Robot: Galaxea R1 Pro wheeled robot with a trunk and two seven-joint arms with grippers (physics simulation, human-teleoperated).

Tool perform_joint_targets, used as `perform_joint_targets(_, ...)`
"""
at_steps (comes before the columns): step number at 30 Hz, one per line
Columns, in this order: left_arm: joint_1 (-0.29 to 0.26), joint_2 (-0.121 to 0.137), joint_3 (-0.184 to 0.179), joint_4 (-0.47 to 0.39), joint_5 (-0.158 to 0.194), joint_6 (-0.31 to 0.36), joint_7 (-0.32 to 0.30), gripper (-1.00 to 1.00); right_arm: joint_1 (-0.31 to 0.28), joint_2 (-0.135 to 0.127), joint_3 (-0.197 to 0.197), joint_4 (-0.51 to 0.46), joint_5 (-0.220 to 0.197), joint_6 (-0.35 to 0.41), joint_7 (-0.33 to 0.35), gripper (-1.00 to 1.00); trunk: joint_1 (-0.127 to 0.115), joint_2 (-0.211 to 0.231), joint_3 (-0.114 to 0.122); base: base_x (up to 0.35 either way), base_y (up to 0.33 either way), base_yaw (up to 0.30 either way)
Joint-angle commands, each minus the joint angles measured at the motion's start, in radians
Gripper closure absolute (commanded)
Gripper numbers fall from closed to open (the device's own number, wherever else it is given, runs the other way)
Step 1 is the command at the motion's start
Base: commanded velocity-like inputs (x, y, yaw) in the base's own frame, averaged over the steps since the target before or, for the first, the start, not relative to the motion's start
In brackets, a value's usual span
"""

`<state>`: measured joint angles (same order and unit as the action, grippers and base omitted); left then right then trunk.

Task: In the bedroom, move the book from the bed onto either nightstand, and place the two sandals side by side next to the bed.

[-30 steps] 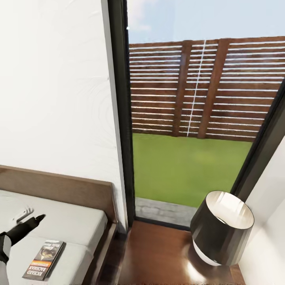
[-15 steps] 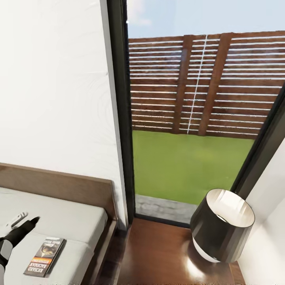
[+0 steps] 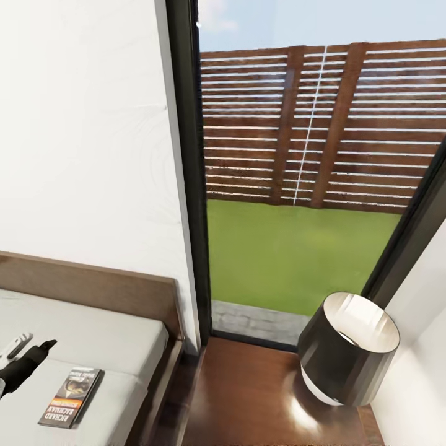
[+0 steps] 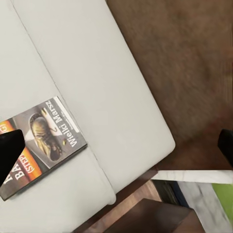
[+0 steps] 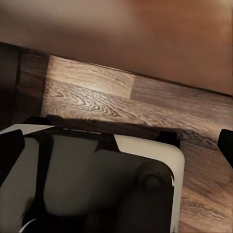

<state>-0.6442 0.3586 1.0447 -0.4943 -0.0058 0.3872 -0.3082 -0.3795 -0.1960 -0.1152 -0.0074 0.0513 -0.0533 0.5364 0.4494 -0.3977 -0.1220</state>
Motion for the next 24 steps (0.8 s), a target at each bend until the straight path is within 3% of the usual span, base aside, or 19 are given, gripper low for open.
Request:
perform_joint_targets(1, -0.002, -0.001, 0.008, -0.001, -0.001, 0.008, -0.006, -1.0, -0.001, 0.0, -0.008, 0.001, 0.005, -0.003, 0.004, -1.0, 0.001, -0.002, -0.004, 0.0, 0.0, 0.0)
perform_joint_targets(24, -0.002, -0.008, 0.006, -0.001, 0.0, 0.008, -0.01, -1.0, -0.001, 0.0, -0.008, 0.001, 0.005, -0.003, 0.002, -1.0, 0.001, -0.002, -0.04, 0.0, 0.0, 0.0)
